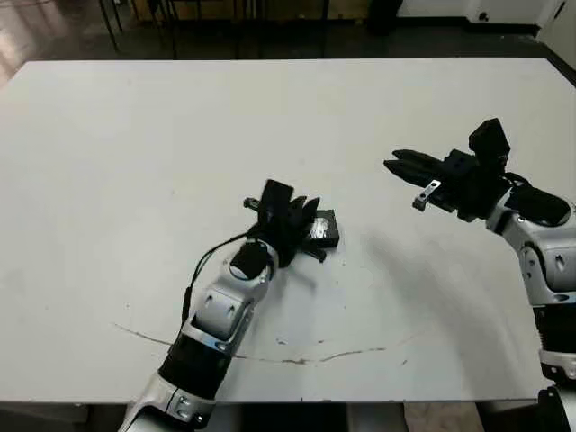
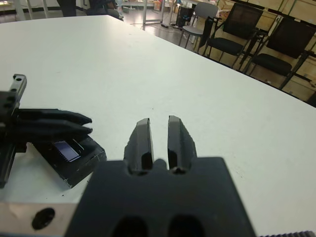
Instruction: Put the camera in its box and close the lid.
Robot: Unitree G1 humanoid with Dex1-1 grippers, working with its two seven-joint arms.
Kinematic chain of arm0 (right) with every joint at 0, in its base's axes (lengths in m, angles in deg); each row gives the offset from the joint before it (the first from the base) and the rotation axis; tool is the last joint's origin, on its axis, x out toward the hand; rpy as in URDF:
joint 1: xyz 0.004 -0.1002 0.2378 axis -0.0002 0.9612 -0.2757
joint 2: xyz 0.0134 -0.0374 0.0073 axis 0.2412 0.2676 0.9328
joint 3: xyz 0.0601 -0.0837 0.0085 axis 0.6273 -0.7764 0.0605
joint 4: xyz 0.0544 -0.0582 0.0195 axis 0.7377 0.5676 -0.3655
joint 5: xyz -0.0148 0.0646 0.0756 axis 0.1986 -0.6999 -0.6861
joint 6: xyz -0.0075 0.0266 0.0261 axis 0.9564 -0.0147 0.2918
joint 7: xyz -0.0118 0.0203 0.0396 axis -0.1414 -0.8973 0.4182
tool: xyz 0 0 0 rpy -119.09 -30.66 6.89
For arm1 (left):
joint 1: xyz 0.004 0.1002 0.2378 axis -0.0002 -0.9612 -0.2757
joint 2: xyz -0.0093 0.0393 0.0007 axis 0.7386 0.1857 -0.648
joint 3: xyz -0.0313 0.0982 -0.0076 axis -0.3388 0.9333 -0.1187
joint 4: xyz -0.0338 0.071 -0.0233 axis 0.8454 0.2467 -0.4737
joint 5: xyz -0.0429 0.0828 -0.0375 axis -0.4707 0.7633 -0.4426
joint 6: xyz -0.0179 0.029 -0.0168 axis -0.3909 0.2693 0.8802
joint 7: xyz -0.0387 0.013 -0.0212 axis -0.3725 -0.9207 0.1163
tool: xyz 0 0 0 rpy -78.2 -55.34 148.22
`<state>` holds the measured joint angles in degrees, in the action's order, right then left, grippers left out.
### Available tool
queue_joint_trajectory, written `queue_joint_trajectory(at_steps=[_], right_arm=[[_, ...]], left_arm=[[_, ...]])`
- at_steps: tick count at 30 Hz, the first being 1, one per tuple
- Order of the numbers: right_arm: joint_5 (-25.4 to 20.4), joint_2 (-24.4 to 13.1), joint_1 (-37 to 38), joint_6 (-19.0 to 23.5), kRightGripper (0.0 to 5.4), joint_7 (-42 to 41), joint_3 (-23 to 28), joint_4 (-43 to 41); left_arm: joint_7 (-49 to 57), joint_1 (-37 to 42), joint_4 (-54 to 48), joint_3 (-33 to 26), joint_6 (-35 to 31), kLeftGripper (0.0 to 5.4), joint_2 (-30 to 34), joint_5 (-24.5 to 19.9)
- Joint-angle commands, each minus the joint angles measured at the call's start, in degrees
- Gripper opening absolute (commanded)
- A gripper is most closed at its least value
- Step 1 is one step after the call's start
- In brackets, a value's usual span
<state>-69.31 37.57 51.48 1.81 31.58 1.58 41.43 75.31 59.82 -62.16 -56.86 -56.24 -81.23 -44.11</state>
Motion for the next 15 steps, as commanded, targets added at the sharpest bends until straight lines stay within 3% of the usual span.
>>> queue_joint_trajectory(at_steps=[1, 9, 12, 15], right_arm=[[0.63, -0.89, 1.1, 0.1, 0.0, -0.18, -0.27, -0.02], [0.7, -0.97, 1.49, 0.44, 0.0, -0.26, -0.49, -0.78], [0.15, -0.85, 1.67, 0.81, 0.0, -0.57, -0.27, -0.78], [-0.29, -0.45, 2.26, 1.27, 0.0, 0.16, 0.25, -1.6]], left_arm=[[-0.58, -4.72, 3.26, 0.96, -4.34, 0.02, 2.4, 1.68], [-0.83, -7.18, 2.81, -0.21, -11.96, 0.02, 3.09, 2.27], [-2.44, -9.33, -1.87, -1.35, -12.39, 0.02, 4.19, 0.8], [-5.15, -12.28, -10.02, -4.79, -9.74, 0.02, 4.97, -3.36]])
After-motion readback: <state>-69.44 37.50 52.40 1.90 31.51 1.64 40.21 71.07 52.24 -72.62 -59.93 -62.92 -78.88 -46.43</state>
